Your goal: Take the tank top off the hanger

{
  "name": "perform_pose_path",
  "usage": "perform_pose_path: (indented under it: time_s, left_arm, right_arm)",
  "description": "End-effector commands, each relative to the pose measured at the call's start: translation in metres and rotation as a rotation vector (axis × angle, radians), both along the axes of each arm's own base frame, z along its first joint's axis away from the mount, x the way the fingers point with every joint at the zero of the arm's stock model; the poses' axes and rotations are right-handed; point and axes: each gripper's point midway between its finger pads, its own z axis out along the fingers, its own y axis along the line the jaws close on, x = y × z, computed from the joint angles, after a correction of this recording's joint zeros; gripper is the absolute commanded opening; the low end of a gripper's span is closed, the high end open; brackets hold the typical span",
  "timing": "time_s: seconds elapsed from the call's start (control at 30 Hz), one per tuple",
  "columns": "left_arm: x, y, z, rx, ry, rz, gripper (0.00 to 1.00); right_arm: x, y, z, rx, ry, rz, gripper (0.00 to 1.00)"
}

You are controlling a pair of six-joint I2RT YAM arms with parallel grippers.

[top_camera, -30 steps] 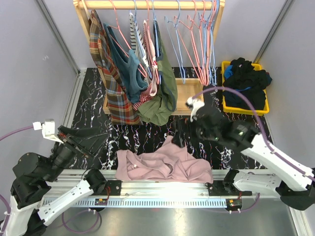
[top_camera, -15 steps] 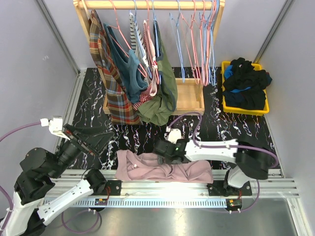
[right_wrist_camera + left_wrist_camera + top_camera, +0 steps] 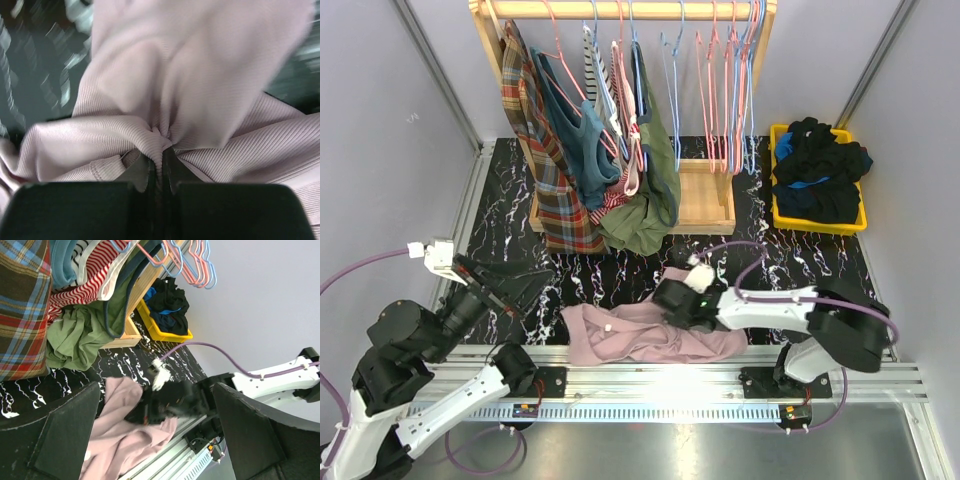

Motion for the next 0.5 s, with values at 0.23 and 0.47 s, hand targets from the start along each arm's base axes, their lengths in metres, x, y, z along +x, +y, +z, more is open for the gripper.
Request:
perform_pose_path:
  time_s: [0.23,0.47]
  left_arm:
    - [0.007,-0.012,0.001,-0.008,-0.003,-0.015,0.99]
    - [0.011,-0.025,0.000,-0.006,0.016,-0.043,0.99]
  right_arm:
    - [0.062,-0.189,0.093,-0.012,-0.239,-0.569,0.00]
    - [0.139,-0.284,0.201,0.041,-0.441,-0.736,0.00]
